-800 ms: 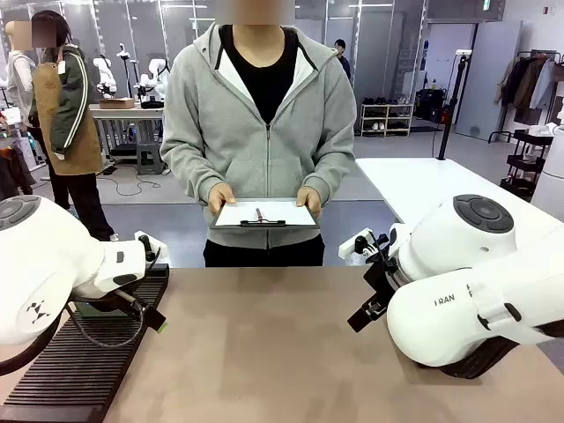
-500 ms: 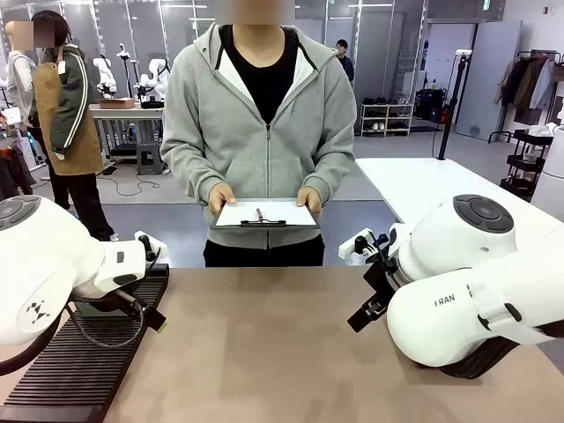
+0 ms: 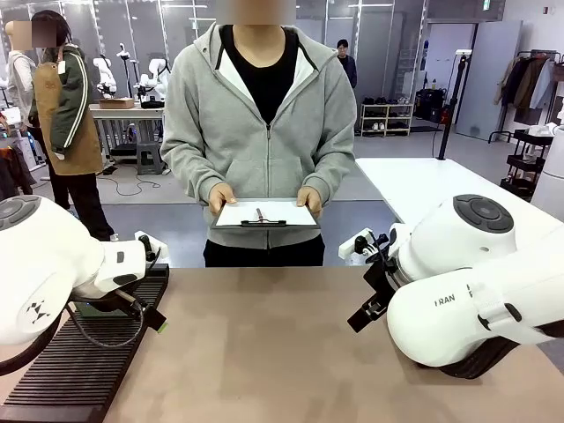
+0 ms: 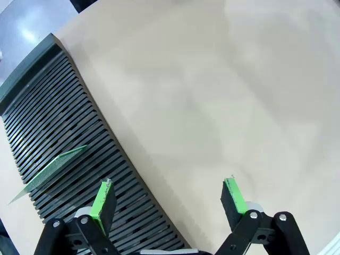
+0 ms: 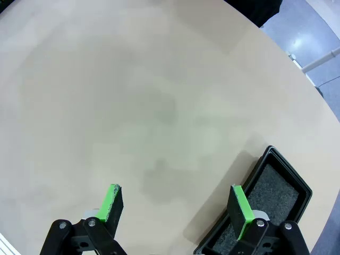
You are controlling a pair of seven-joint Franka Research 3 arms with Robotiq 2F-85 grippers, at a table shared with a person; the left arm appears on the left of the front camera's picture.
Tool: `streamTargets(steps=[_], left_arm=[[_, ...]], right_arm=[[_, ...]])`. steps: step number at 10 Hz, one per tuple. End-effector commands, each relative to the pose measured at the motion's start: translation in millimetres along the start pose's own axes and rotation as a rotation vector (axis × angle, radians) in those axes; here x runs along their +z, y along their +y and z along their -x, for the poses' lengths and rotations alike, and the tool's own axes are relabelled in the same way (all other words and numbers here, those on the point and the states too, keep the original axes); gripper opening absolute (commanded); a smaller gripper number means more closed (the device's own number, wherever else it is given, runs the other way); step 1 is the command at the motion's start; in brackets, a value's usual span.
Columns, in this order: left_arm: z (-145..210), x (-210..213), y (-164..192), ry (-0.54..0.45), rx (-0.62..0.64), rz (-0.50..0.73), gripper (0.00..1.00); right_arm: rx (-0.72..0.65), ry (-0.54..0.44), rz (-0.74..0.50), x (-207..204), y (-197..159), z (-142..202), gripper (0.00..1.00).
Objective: Inspect the PCB.
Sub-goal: Pick up the Blank PCB and present it to the human.
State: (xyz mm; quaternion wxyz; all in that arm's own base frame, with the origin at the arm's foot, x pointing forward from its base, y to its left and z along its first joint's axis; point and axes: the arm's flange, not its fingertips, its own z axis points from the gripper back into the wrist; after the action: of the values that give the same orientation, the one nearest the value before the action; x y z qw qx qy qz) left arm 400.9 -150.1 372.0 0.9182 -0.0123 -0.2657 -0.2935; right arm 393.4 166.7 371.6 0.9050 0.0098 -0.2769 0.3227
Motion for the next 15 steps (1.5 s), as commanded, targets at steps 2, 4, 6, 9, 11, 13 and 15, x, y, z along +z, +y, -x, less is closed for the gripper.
streamTargets(steps=[2,4,6,9,11,13,15], left_arm=[[0,0,0,0.0,0.001,0.0,1.0],[0,0,0,0.0,0.0,0.0,1.0],[-23,42,-6,0.049,0.062,0.1,1.0],[-36,110,8,0.103,0.226,0.345,1.0],[-23,157,34,0.124,0.319,0.668,1.0],[10,190,76,0.062,0.39,0.951,1.0],[53,207,127,-0.093,0.442,1.179,1.0]], right_arm=[[-0.002,0.0,-0.001,0,0,0,1.0],[0.0,0.0,0.0,0,0,0,1.0],[-0.004,-0.028,-0.123,42,3,-24,1.0],[-0.137,-0.057,-0.329,115,-21,-40,1.0],[-0.288,-0.093,-0.575,158,-52,-29,1.0],[-0.407,-0.16,-0.873,196,-103,7,1.0],[-0.573,-0.274,-0.961,213,-151,60,1.0]])
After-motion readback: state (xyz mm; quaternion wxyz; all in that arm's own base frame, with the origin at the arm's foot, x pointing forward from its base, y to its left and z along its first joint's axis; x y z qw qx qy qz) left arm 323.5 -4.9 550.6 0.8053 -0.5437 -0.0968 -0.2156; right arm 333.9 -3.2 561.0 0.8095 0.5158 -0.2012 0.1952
